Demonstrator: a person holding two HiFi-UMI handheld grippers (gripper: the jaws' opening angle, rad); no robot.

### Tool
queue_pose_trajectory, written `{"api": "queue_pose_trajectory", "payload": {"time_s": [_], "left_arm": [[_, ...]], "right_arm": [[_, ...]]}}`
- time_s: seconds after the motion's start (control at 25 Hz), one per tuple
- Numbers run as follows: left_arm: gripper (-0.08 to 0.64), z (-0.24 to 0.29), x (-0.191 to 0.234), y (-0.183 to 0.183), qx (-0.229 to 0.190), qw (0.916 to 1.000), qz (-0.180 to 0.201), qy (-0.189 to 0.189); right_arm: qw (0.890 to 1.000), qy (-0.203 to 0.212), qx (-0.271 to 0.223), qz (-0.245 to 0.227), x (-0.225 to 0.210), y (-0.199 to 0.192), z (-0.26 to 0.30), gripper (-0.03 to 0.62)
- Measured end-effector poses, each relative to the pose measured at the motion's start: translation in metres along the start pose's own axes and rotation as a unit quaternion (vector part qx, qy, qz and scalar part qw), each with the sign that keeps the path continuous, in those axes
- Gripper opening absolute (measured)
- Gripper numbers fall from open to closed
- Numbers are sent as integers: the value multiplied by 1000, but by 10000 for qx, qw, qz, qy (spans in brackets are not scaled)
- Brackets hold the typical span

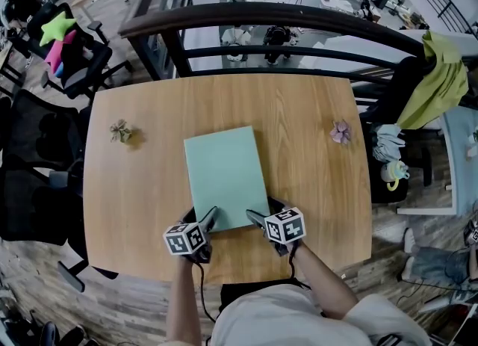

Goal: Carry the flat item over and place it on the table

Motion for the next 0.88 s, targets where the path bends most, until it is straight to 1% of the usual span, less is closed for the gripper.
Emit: {"api": "queue_pose_trajectory", "payload": {"time_s": [0.16, 0.28, 0.4, 0.56, 0.88], "left_arm": [[350, -1, 1, 2, 34, 9999, 139, 35], [350, -2, 0, 3, 9, 9998, 175, 40], [350, -4, 0, 4, -67, 9997, 219, 86], [350, -9, 3, 6, -234, 9996, 119, 121], [350, -23, 5, 3, -392, 9983, 273, 334]], "right_arm": [[10000, -38, 10, -24, 1, 1, 1, 380], [10000, -48, 1, -29, 1, 0, 1, 380], [10000, -69, -11, -51, 1, 0, 0, 377], [9999, -98, -35, -69, 1, 0, 0, 377], [9998, -157, -75, -124, 4, -3, -6, 371]]}}
Point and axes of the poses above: the fingertips, and each gripper's own axes: z forward along the fingers, x to its left, y out of its top, the point moved 6 cm from there along -z, backward along the fingers, and after that the axes turned 13 degrees about -z, right-handed, at the moved point
